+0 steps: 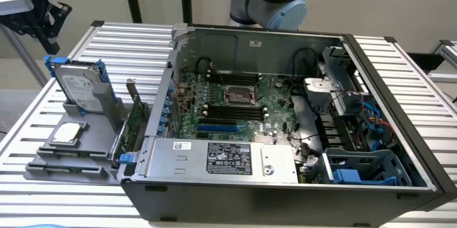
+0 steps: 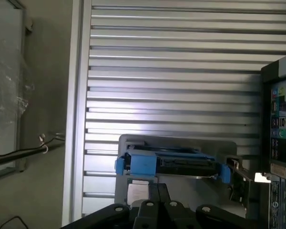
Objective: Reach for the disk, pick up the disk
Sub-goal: 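Reach for the disk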
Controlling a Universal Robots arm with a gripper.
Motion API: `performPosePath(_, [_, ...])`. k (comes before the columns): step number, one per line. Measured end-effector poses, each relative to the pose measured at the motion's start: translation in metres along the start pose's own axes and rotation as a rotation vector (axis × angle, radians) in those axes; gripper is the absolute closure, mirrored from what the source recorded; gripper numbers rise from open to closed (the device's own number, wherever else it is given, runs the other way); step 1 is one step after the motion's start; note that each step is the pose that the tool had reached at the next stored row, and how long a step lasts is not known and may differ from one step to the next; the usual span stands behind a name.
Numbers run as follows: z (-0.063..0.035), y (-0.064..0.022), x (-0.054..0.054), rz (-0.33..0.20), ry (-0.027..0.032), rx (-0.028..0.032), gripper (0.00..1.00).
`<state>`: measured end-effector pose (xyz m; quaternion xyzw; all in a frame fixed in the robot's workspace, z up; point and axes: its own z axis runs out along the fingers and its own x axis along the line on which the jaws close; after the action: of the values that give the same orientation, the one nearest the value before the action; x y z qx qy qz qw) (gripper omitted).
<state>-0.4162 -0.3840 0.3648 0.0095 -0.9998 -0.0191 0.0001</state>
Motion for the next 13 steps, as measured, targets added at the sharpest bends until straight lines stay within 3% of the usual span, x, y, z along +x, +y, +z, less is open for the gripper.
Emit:
performPosePath(4, [0.0007,0.0094,0.0058,0.0,-0.0002,-0.0001,0.89])
performPosePath(9, [0.0007,0.0105,0.0059,-0.001,0.0,0.0,0.89])
performPosePath(13, [0.0007,0.0107,0.0059,-0.064,0.0023,0.0,0.89])
